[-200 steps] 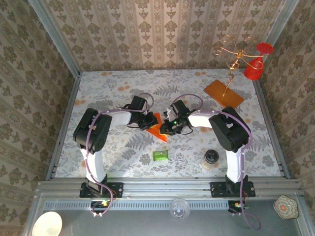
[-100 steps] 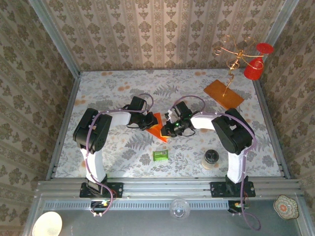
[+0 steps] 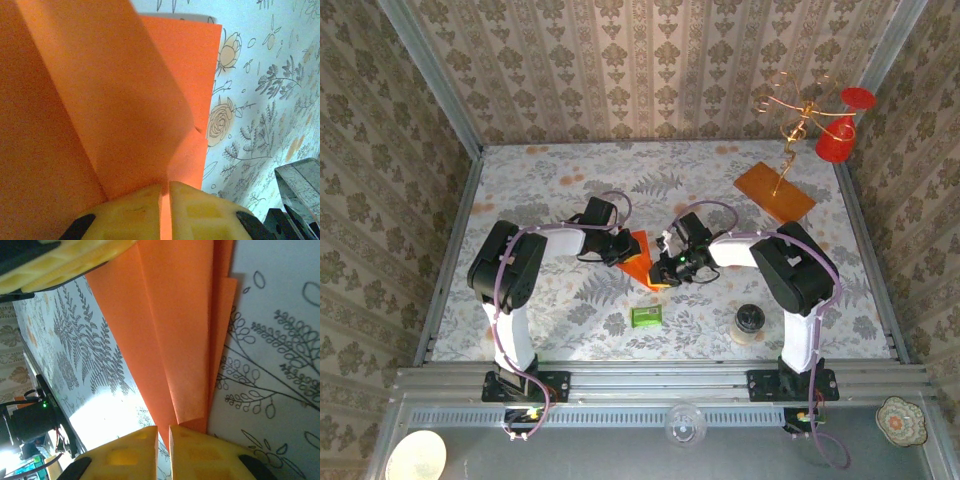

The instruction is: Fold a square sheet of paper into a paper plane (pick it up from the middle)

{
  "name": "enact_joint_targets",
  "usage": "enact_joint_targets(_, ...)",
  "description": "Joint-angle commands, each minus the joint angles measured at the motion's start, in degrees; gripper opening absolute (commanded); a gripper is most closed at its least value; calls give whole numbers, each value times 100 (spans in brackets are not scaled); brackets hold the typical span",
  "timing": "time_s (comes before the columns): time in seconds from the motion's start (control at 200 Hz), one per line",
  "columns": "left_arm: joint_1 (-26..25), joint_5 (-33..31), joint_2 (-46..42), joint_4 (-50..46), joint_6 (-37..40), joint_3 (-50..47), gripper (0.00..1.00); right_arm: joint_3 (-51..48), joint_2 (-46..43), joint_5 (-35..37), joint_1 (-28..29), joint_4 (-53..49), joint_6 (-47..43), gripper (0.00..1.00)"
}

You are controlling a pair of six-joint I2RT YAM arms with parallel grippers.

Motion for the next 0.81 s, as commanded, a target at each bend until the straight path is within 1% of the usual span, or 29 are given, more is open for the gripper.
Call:
enact_joint_targets(0.0,-16,-16,-114,-195,-18,-137,15,-15,131,-108,59,-133,-49,17)
enact_joint_targets(0.125,-16,-30,-139,-194,-20,-172,15,-61,-23,-26,58,-103,-33,17)
enact_joint_targets(0.315,-16,-55,-150,-204,-19,-170,15,-171,-446,-97,56,-91,-62,18)
enact_joint_targets(0.8,-16,-34,-211,-176,-29,-220,15,-323,-77,-69,200,-183,-177,17)
